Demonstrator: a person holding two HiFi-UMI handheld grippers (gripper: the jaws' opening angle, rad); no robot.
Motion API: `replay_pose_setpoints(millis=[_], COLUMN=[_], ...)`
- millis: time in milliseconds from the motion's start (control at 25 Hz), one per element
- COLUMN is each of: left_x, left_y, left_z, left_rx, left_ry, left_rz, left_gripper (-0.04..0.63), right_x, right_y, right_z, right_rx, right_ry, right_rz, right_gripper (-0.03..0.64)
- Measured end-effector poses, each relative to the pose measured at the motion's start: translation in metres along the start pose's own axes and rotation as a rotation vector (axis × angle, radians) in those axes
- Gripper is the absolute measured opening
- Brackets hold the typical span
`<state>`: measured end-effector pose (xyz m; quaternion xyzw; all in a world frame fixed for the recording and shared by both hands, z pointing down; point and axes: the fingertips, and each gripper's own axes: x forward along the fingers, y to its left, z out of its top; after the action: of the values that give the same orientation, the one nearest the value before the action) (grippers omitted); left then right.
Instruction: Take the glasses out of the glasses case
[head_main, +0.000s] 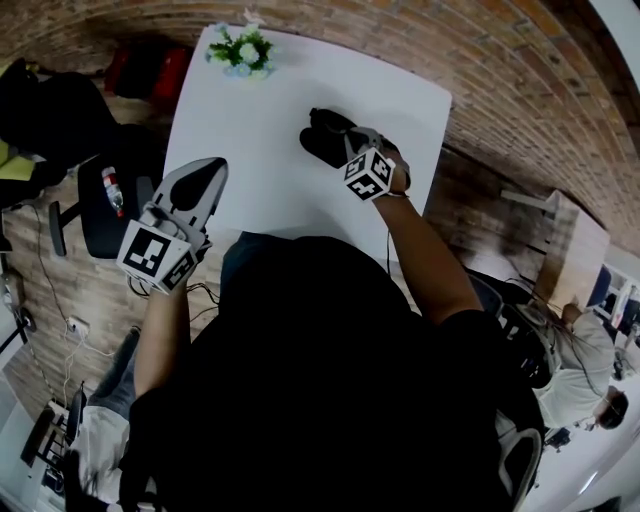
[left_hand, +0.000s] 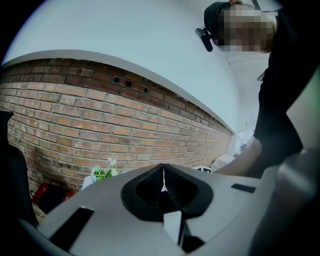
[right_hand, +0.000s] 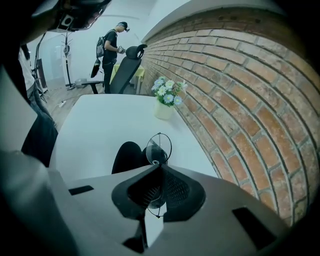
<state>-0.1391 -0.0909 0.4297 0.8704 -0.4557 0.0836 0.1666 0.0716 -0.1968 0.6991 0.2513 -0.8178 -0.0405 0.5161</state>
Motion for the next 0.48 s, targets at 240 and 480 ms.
replay_pose_setpoints(millis=[240, 480], left_x=[-0.003, -0.003], left_y=[-0.013, -0.031], left_z=[0.008, 0.018], left_rx=[0.027, 0.069], left_ry=[-0.015, -0.023], left_rz=[-0.005, -0.032], left_gripper=[0.012, 0.012], right_x=[-0.024, -0.046], right_y=[-0.009, -0.017], right_z=[0.006, 0.011], right_rx=[0.047, 0.092], right_ry=[-0.046, -0.091], right_rz=[-0.033, -0.047], right_gripper=[0.025, 0.025])
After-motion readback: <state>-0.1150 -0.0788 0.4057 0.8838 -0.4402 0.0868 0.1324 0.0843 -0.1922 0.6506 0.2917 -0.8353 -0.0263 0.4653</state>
